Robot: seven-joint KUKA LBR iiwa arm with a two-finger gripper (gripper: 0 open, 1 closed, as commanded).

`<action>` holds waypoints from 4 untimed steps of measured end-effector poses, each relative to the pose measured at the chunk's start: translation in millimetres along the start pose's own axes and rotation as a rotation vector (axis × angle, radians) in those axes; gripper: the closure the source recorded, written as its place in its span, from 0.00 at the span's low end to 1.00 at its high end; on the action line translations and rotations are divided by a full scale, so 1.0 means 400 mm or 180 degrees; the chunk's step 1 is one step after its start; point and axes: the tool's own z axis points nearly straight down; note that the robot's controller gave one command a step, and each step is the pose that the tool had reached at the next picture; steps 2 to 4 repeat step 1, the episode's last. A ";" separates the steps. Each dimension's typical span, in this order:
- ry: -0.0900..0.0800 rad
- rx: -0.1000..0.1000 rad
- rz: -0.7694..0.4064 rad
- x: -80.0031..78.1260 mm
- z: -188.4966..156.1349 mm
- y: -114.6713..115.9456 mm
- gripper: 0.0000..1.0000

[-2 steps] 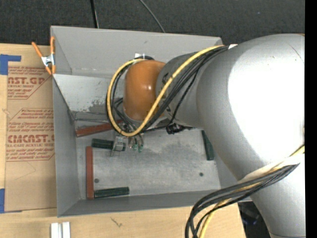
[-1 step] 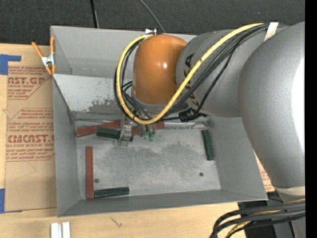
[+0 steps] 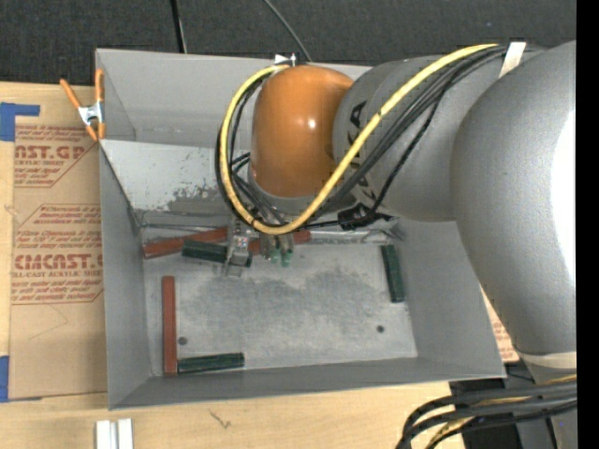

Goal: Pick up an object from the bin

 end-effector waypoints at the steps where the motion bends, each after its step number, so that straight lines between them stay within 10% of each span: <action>1: 0.0022 0.0009 -0.0283 0.010 -0.047 -0.014 1.00; 4: 0.0022 0.0009 -0.0283 0.010 -0.047 -0.014 1.00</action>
Offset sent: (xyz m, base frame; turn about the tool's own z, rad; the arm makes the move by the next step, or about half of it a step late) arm -0.0027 -0.0003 0.1647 -0.2539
